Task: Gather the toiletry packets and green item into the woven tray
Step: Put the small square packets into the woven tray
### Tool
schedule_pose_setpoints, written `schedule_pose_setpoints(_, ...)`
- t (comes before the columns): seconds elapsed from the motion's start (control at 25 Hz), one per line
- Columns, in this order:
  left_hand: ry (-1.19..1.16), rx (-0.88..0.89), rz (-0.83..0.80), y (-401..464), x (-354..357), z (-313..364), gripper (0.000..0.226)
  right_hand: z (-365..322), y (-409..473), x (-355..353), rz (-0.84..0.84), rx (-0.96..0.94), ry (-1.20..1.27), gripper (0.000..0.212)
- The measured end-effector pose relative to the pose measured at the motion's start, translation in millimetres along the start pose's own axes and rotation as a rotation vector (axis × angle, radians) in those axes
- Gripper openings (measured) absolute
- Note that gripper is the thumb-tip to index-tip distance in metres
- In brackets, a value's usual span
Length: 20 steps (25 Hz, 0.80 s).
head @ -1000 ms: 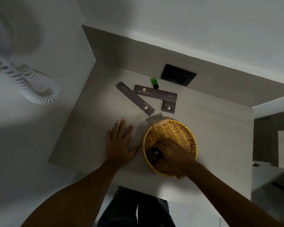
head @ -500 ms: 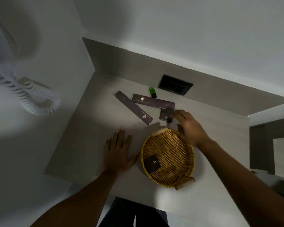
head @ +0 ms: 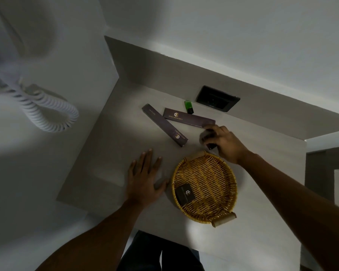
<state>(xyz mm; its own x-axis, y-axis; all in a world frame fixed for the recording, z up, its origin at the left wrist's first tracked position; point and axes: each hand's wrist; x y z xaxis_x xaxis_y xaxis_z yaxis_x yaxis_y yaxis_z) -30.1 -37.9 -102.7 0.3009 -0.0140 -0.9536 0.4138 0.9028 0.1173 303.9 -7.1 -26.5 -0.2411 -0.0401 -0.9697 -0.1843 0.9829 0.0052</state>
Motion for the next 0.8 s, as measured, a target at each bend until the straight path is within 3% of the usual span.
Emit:
schedule_pose_setpoints(0.12, -0.005, 0.001, -0.003, 0, 1, 0, 0.081, 4, -17, 7, 0.151, 0.282, 0.153, 0.035)
schedule_pose_setpoints(0.24, 0.001, 0.004, -0.011, 0, 1, 0, 0.081, 3, -22, 15, 0.175, 0.481, 0.144, 0.060)
schedule_pose_setpoints(0.32, 0.008, 0.002, -0.008, 0, 1, 0, 0.081, 3, -20, 15, 0.173, 0.530, 0.183, 0.062)
schedule_pose_setpoints(0.52, 0.027, 0.009, -0.016, 1, 0, 0, 0.081, 6, -35, -11, 0.206, 0.497, 0.306, 0.061)
schedule_pose_setpoints(0.6, 0.024, 0.003, -0.021, 1, 0, 0, 0.081, -1, -52, -28, 0.223, 0.359, 0.357, 0.061)
schedule_pose_setpoints(0.68, 0.016, 0.005, -0.021, 1, -1, 1, 0.081, -20, -74, -31, 0.100, 0.190, 0.333, 0.061)
schedule_pose_setpoints(0.8, 0.012, 0.005, -0.023, 2, -2, 0, 0.081, -54, -99, -7, -0.150, 0.166, 0.322, 0.065)
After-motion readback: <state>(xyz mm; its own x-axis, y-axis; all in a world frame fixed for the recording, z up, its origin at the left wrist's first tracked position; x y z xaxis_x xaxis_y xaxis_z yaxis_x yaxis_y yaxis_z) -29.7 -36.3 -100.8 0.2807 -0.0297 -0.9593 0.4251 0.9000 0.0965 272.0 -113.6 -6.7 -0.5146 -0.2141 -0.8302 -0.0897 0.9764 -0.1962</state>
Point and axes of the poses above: each hand's wrist, its own y-axis towards the middle knuckle, its own x-axis out of the palm, z = x × y, and after that the axes turned 13 degrees about z, right-handed
